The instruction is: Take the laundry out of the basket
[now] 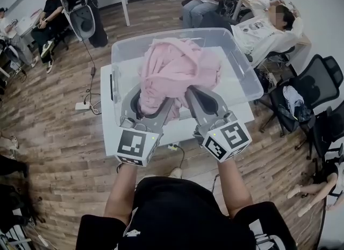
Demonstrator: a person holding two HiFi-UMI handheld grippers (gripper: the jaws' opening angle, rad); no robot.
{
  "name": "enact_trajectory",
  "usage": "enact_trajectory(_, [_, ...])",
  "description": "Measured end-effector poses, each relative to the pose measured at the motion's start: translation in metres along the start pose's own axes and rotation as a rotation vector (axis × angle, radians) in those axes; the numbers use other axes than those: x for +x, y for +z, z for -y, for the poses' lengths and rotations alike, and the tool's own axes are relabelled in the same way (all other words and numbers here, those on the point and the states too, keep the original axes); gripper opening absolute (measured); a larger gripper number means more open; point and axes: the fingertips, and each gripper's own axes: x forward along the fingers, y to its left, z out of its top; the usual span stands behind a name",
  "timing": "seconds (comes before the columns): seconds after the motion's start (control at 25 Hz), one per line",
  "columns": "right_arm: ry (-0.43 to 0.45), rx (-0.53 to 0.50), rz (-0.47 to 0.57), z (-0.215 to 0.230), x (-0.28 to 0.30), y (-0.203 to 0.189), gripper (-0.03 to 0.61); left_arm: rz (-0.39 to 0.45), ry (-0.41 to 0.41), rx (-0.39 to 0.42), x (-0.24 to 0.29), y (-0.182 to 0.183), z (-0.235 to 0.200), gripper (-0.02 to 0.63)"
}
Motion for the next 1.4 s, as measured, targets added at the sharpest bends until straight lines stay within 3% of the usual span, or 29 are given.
enact_trajectory(0.68, [-0.031,0.013,0.012,-0.041,-0.001,0.014,-0.001,0.017,-0.032,-0.017,-0.037,0.017,-0.012,0.275])
enact_trajectory(1.4, [-0.091,-0.012,0.018,-0.129,-0.006,0.011,0.000,0.061,-0.082,-0.043,-0.119,0.019,-0.035,0.276])
